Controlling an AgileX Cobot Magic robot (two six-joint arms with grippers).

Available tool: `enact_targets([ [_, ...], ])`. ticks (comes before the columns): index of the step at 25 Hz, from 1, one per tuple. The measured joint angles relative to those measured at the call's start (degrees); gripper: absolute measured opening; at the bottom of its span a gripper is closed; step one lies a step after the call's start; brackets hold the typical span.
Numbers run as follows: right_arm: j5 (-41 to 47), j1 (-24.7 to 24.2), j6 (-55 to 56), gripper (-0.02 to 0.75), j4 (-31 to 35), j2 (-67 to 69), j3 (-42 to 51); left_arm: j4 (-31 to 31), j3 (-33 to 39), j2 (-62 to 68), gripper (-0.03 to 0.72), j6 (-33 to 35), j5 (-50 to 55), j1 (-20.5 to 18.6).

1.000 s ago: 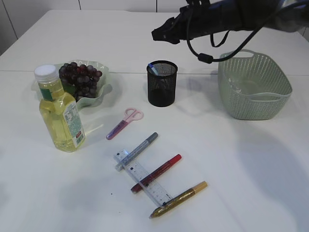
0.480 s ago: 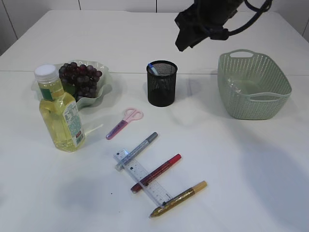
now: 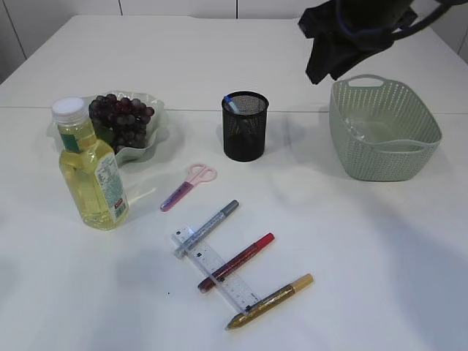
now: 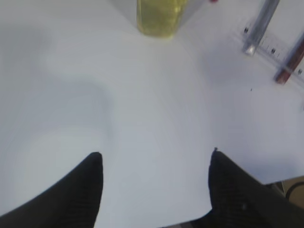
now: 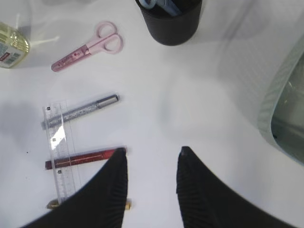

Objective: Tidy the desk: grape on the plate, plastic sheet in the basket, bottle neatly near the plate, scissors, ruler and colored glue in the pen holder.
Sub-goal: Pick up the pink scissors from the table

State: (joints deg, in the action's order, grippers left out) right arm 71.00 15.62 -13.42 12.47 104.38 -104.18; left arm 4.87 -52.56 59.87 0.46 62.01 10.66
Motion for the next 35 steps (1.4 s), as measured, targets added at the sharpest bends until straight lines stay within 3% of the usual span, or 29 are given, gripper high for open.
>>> enact_targets([
  [10,0.2,0.2,1.0,0.292,-5.7,-11.8,16.7,0.0,-26.4,10.9,0.466,0.7,5.7,0.7],
  [20,0.2,0.2,1.1,0.293,-6.0,-16.5,23.0,-2.6,-51.7,34.4,0.461,0.1,9.3,11.4],
  [26,0.2,0.2,1.2,0.293,-6.0,-17.1,23.0,-7.6,-56.1,45.0,0.461,-2.5,9.3,15.3],
  [35,0.2,0.2,1.2,0.293,-6.0,-17.1,23.0,-6.5,-56.3,50.8,0.460,-2.9,8.5,16.1],
])
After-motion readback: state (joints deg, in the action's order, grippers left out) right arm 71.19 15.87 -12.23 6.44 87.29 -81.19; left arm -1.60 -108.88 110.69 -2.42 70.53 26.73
